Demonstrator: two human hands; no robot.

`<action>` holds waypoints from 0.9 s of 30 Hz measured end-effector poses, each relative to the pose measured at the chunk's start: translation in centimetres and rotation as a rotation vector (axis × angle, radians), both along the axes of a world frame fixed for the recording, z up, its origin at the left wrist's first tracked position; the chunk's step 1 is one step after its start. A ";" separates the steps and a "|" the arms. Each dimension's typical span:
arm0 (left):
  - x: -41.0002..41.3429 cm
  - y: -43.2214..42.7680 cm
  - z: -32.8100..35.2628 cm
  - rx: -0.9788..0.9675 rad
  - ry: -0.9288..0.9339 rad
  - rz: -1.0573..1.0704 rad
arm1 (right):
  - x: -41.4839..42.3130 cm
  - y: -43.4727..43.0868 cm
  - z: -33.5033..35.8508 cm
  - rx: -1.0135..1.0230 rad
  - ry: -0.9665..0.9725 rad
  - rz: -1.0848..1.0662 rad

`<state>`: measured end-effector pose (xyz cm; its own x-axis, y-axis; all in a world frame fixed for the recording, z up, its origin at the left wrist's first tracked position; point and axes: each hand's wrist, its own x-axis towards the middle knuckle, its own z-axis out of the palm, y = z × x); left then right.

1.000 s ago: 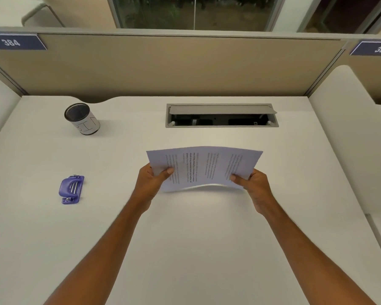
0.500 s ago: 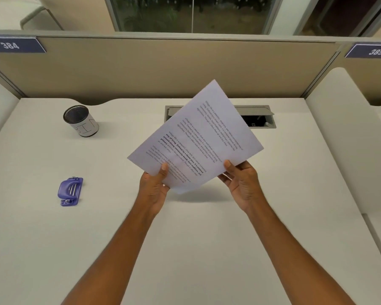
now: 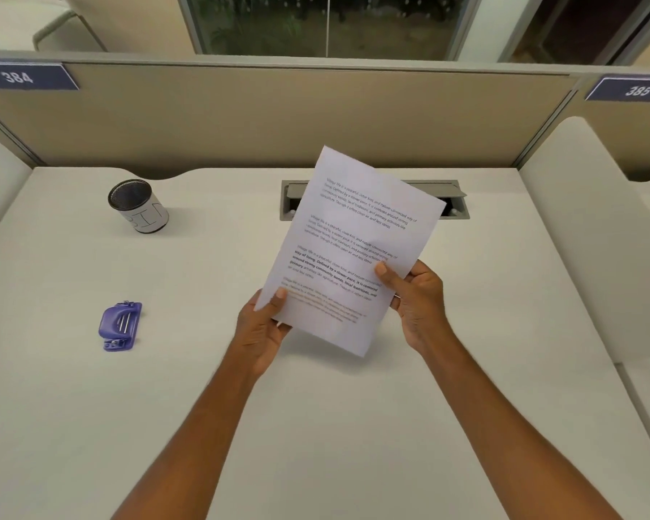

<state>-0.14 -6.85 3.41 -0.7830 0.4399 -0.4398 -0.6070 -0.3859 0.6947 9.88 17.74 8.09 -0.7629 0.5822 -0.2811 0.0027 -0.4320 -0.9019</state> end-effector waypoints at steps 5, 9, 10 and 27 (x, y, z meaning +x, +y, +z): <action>-1.9 -1.9 0.8 -0.246 0.160 -0.347 | 1.4 2.0 -0.7 0.015 -0.153 0.213; -1.9 -0.9 1.3 -0.306 0.198 -0.404 | 2.0 1.8 -1.5 0.065 -0.274 0.335; -1.6 -0.7 1.2 -0.304 0.194 -0.391 | 2.1 1.7 -1.6 0.068 -0.284 0.341; -1.3 -2.4 -0.4 -0.466 0.100 -0.219 | 2.7 0.3 -4.4 0.101 -0.399 0.303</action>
